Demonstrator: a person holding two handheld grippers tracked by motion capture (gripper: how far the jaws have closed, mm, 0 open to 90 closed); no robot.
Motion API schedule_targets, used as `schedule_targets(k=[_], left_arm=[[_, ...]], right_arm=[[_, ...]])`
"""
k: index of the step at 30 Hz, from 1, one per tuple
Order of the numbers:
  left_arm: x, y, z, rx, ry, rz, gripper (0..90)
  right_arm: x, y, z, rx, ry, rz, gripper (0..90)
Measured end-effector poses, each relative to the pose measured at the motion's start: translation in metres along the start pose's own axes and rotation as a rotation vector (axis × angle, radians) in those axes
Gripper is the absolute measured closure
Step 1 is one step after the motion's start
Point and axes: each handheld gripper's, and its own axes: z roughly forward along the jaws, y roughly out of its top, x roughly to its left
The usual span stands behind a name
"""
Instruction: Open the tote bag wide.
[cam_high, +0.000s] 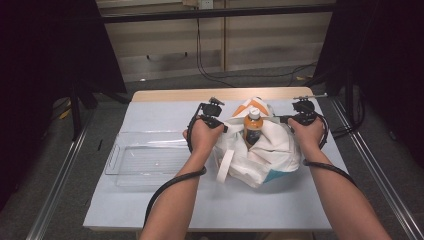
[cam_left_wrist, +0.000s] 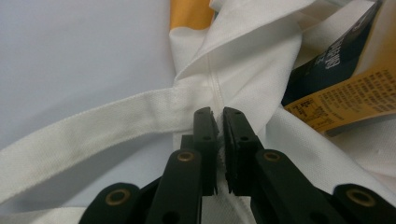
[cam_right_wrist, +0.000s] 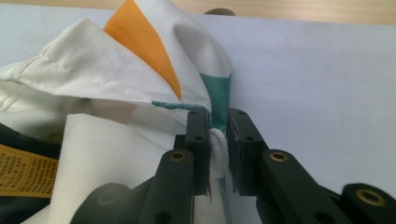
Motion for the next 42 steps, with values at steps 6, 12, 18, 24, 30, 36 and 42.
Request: schedule_targets(k=[6, 12, 18, 24, 30, 36, 42], left_arm=[[-0.001, -0.005, 0.004, 0.01, 0.008, 0.007, 85.7], [0.0, -0.005, 0.004, -0.01, 0.001, -0.008, 83.4], [0.001, 0.002, -0.004, -0.084, -0.013, -0.008, 65.6], [-0.004, 0.015, -0.002, -0.143, 0.0, 0.024, 59.1], [0.0, 0.015, 0.015, -0.118, -0.021, 0.022, 58.8], [0.003, 0.008, 0.021, -0.059, -0.018, -0.02, 81.7], [0.006, 0.005, 0.026, -0.019, -0.01, 0.009, 87.8]], right_arm=[[-0.003, -0.005, 0.01, 0.029, 0.0, -0.012, 80.9], [-0.006, -0.008, 0.009, 0.023, 0.02, -0.002, 81.3], [-0.002, -0.007, 0.006, 0.012, 0.025, -0.027, 81.7], [0.0, -0.006, 0.005, 0.019, 0.022, -0.032, 81.8], [0.001, -0.006, 0.005, 0.022, 0.02, -0.039, 82.0], [0.005, -0.007, 0.009, 0.041, 0.031, -0.068, 82.8], [0.005, -0.009, 0.011, 0.044, 0.021, -0.073, 82.7]])
